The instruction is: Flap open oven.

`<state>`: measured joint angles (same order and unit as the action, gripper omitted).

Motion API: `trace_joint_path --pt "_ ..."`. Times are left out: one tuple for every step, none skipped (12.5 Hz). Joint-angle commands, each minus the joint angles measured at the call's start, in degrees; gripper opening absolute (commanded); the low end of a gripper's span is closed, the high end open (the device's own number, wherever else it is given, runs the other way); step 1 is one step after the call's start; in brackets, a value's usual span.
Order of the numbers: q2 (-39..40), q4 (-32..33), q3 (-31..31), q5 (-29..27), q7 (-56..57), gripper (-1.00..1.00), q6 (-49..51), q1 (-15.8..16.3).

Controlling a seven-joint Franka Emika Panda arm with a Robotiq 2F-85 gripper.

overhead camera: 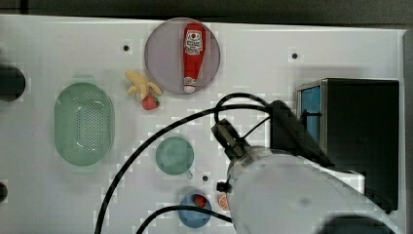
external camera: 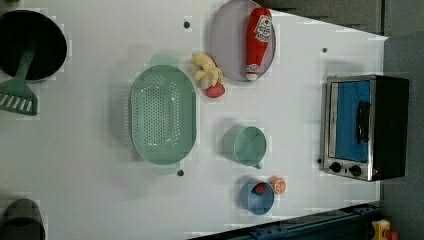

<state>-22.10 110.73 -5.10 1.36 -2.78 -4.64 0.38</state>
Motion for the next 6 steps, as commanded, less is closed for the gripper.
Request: trace_joint_path --pt "3.2 1.5 0.8 -0.8 -1.2 0.65 1.1 -0.4" --pt "3.2 1.5 0.8 -0.8 -1.2 0.39 1.1 -0.3" --pt "3.2 1.6 0.8 -0.8 -1.2 0.15 1.1 -0.4" --pt "3.2 1.7 0.8 -0.8 -1.2 -0.09 1.1 -0.4" --pt "3.2 2.0 0.7 -0.8 -1.2 -0.32 1.1 -0.4" --pt "3.2 2.4 0.5 -0.8 -1.1 -0.55 1.1 -0.4"
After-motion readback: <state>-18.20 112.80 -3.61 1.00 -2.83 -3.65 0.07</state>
